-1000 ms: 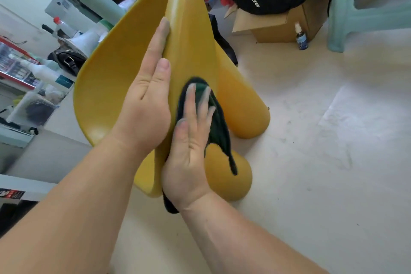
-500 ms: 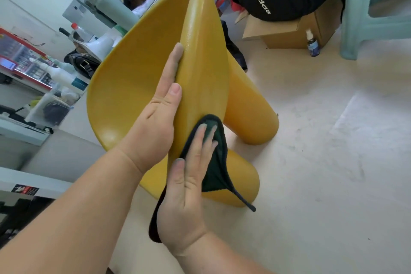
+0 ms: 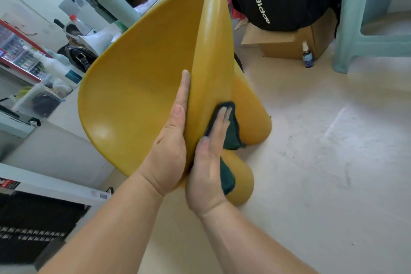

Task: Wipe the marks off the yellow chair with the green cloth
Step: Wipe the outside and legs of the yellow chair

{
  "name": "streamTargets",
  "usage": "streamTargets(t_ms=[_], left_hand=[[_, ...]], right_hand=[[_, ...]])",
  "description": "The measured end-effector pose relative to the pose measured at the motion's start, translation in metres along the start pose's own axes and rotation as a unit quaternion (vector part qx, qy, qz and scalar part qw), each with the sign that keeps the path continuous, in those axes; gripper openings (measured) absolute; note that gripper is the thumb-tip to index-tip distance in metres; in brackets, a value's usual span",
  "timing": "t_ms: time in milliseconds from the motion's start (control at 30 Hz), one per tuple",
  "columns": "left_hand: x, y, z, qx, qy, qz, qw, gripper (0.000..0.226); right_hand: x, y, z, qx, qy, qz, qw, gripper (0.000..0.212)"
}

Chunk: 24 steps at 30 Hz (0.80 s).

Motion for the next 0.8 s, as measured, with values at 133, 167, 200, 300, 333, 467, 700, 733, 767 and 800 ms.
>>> streamTargets(t_ms=[133,167,200,300,333,467,700,733,767,800], left_hand=[[0.004,0.001,-0.006,0.039,-0.027,-0.036,0.998,0.054],[0.005,0.002,-0.006,0.064,-0.032,-0.047,0.996,0.056],[0.006,0.002,-0.005,0.072,-0.031,-0.053,0.996,0.056],[0.003,-0.001,-0.003,-0.004,0.000,-0.042,0.999,0.055],[0.001,-0.003,-0.005,-0.027,0.003,-0.036,0.999,0.054],[-0.001,-0.006,-0.008,-0.038,-0.008,-0.011,0.999,0.053],[0.000,0.001,-0.003,-0.010,-0.005,0.003,1.000,0.045],[0.000,0.000,-0.003,-0.012,-0.001,0.008,1.000,0.045],[-0.001,-0.001,-0.004,-0.013,-0.001,0.011,1.000,0.046],[-0.001,-0.002,-0.005,-0.012,-0.004,0.010,1.000,0.048]], right_hand=[[0.045,0.019,-0.011,0.057,-0.039,-0.039,0.997,0.063],[0.031,0.015,-0.023,0.076,-0.074,-0.046,0.993,0.062],[0.012,0.010,-0.040,0.096,-0.115,-0.055,0.987,0.061],[-0.069,0.003,-0.097,0.146,-0.228,-0.090,0.958,0.064],[-0.096,0.002,-0.110,0.155,-0.253,-0.090,0.951,0.064],[-0.157,-0.013,-0.088,0.081,-0.151,-0.059,0.983,0.058],[-0.043,-0.015,0.057,-0.113,0.175,-0.030,0.978,0.054],[-0.025,-0.009,0.078,-0.130,0.217,-0.037,0.967,0.065],[-0.010,-0.003,0.097,-0.153,0.256,-0.052,0.953,0.077],[-0.001,0.003,0.112,-0.164,0.281,-0.067,0.943,0.084]])
Point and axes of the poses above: each hand's wrist, its own x-axis away from the middle knuckle, its own y-axis out of the palm, z = x × y, the point moved 10 cm from there along -x, towards the middle knuckle, and after that the axes turned 3 degrees about -x, right-handed, at the moved point
